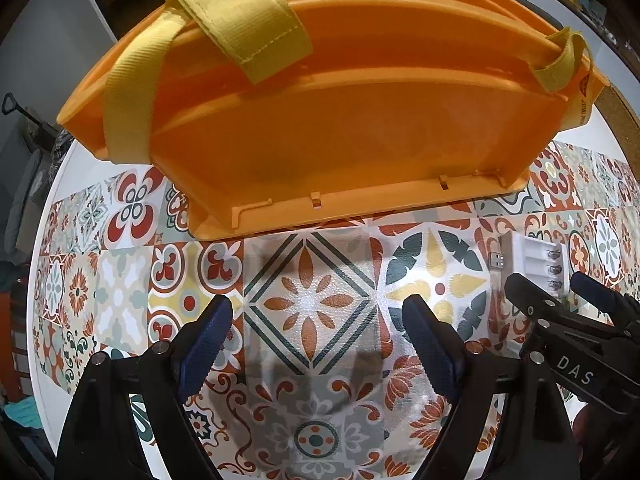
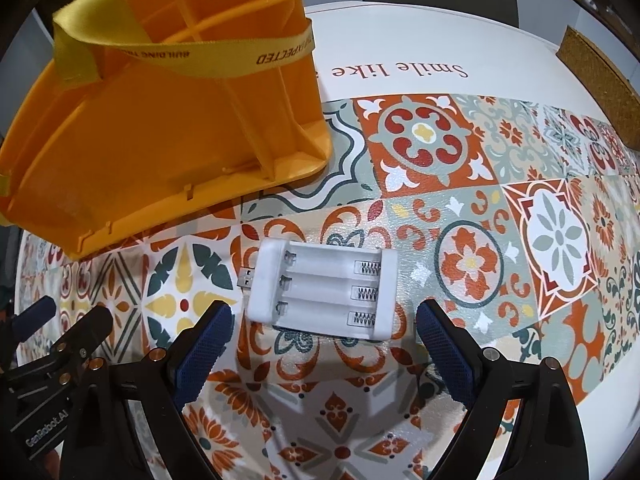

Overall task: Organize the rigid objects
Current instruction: 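Lower the right tool onto the white battery charger and close on it, then lift and carry the white battery charger with the right tool over the crate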

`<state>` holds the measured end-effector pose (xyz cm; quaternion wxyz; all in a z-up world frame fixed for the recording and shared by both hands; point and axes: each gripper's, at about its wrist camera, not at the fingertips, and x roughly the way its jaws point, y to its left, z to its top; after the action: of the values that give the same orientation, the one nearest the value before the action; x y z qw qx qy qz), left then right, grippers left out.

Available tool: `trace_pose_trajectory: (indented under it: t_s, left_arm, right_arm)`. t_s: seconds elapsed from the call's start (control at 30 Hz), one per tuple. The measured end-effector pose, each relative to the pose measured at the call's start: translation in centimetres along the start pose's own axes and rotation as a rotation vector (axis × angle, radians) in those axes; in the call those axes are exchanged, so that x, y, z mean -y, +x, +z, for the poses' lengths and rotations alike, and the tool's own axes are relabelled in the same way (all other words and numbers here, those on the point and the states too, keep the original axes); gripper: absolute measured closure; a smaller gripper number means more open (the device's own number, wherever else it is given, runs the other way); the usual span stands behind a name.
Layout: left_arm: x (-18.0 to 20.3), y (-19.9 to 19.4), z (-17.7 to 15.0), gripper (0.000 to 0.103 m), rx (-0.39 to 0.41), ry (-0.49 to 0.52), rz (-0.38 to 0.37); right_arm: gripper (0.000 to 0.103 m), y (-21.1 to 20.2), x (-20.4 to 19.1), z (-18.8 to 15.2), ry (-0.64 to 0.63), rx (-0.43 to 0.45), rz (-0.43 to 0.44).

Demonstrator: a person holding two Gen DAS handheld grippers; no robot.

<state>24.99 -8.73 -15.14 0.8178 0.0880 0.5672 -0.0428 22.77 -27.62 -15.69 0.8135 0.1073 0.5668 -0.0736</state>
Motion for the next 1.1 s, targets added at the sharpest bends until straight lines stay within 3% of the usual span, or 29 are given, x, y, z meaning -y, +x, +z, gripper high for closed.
trace_pose_trajectory:
  t_s: [0.43,0.63,1.1]
  left_arm:
    - [-0.2,1.0,0.0,0.016,-0.016,0.008,0.001]
    - [-0.1,1.0,-0.1,0.016,-0.017,0.012,0.0]
    - [0.1,-0.6,-0.4,0.016,-0.003,0.01,0.006]
  right_arm:
    - [0.01,1.5,0.1,0.2,-0.005,0.003,-0.038]
    - [0.025,1.6,0.0,0.1,-0.035,0.02,-0.077]
    - [0.026,-0.2,0.2,-0.6,-0.035,0.036,-0.047]
